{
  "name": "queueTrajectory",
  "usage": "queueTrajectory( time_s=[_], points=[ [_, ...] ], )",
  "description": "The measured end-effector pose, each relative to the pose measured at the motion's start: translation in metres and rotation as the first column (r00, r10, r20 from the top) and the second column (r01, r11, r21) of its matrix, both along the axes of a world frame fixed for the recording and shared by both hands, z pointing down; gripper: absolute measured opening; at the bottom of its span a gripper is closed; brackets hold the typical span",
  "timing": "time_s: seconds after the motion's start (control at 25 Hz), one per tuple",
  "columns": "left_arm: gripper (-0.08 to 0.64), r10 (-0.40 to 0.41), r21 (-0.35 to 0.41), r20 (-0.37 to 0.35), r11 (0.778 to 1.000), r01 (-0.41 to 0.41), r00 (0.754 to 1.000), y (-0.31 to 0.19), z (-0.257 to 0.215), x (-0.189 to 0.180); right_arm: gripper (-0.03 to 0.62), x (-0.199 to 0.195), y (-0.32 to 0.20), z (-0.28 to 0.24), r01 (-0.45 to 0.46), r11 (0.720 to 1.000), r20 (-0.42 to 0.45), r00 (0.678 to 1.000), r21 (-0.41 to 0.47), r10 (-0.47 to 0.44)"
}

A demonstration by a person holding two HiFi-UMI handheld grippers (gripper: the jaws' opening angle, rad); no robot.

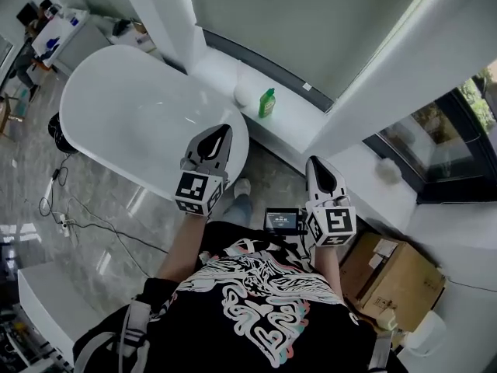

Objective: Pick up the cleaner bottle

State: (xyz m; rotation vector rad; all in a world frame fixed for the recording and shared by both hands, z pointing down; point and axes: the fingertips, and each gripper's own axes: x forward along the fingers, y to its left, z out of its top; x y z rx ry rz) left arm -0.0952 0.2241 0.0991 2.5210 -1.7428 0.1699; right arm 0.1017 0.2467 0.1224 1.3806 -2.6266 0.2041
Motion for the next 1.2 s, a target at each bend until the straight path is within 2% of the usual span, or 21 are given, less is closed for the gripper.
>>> queueTrajectory(
  time_s=[0.52, 0.68, 0.92, 1.2],
  points=[
    [0.023, 0.05, -0.014, 0.015, 0.999, -0.05, 0.999, -0.148, 0.004, -0.032, 0.029, -0.035, -0.143, -0.001, -0.047, 0.999, -0.011, 0.999, 0.006, 0.047],
    [0.023, 0.073, -0.037, 0.034, 0.997, -0.072, 0.997, -0.169, 0.013, -0.04, 0.029, -0.05, -0.164, 0.009, -0.053, 0.998, -0.019, 0.998, -0.017, 0.053],
    [0.023, 0.082, -0.033, 0.028, 0.996, -0.081, 0.996, -0.197, 0.021, -0.044, 0.028, -0.063, -0.184, 0.019, -0.053, 0.999, -0.017, 0.998, -0.013, 0.053],
    [0.023, 0.093, -0.018, 0.009, 0.996, -0.092, 0.996, -0.208, 0.019, -0.032, 0.029, -0.058, -0.195, 0.015, -0.046, 0.999, -0.016, 0.999, 0.008, 0.047]
  ],
)
